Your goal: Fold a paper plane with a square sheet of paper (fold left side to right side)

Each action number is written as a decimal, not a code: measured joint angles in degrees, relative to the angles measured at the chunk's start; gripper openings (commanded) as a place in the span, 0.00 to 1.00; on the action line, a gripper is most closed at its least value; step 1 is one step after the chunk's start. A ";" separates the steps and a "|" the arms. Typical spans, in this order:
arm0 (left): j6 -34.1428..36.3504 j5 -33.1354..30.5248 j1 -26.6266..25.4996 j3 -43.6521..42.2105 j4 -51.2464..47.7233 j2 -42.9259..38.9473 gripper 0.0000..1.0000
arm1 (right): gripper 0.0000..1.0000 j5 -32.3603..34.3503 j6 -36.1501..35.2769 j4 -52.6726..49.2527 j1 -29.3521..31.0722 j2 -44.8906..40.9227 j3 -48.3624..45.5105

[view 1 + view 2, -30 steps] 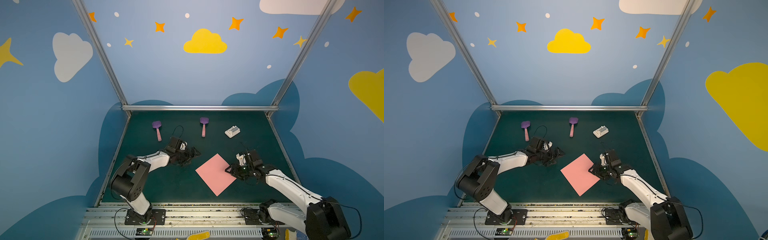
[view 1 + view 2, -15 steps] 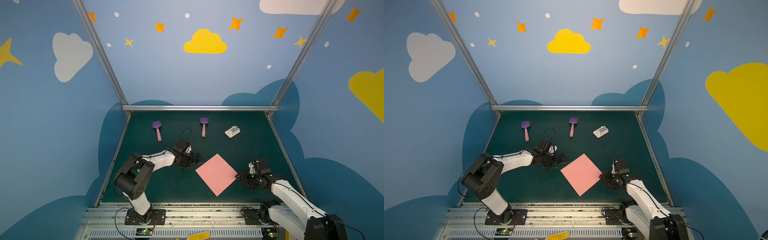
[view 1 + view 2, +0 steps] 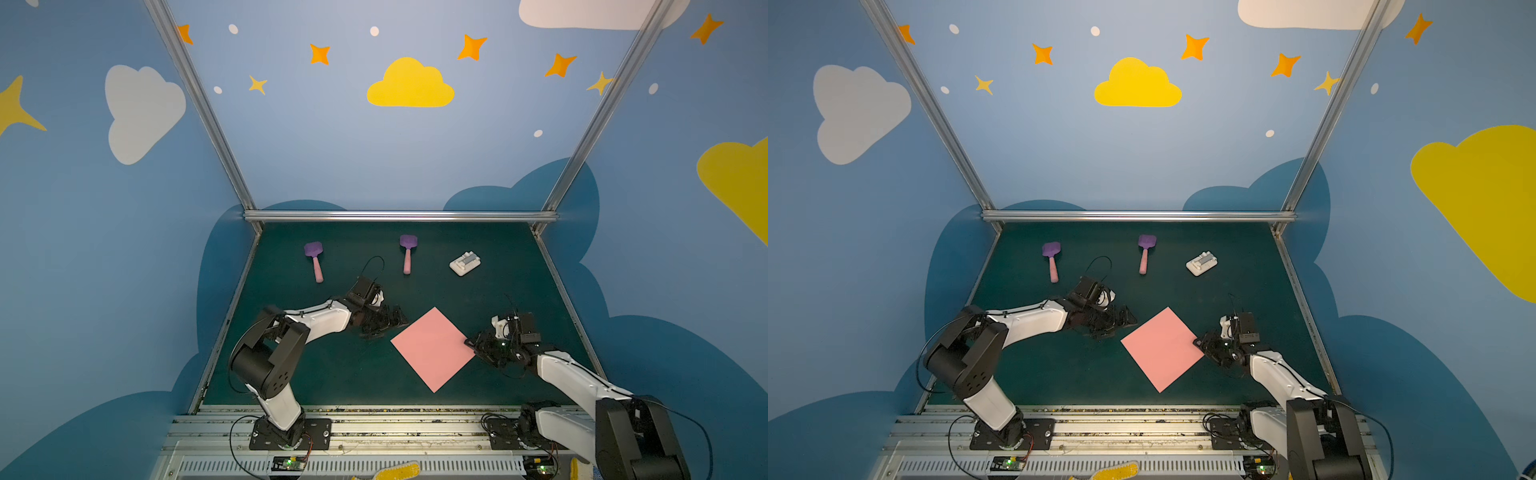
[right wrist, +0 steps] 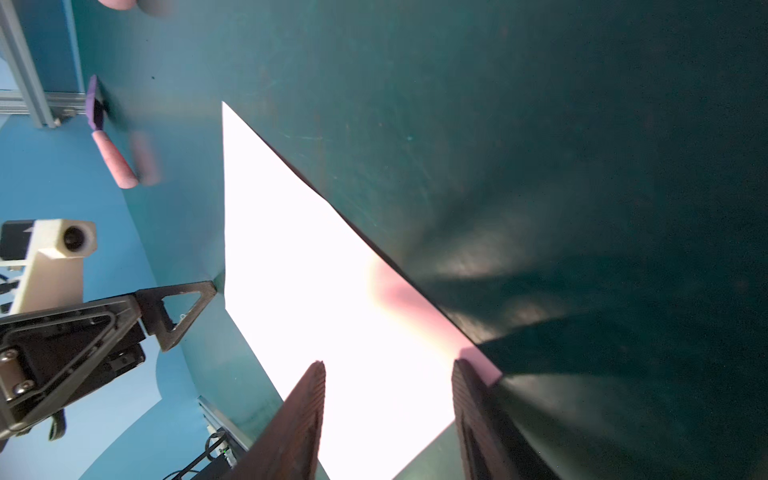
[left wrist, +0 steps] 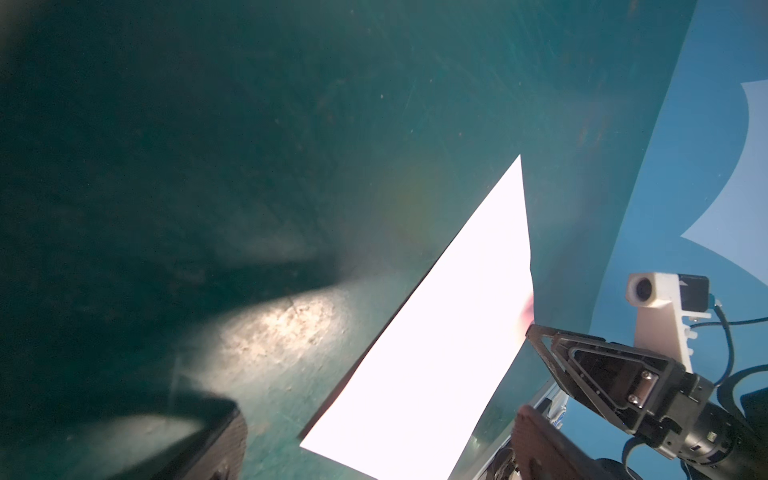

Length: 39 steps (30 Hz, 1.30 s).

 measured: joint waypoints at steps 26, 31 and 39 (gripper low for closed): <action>0.20 0.07 -0.31 0.94 -0.37 0.70 1.00 | 0.47 -1.66 1.70 5.64 -1.77 4.33 -0.39; 0.26 0.07 -0.31 0.94 -0.42 0.70 1.00 | 0.47 -2.99 3.45 13.22 2.89 9.20 0.33; 1.49 0.22 -0.26 0.74 -0.57 0.70 0.97 | 0.44 -3.39 5.16 19.06 6.88 14.69 2.14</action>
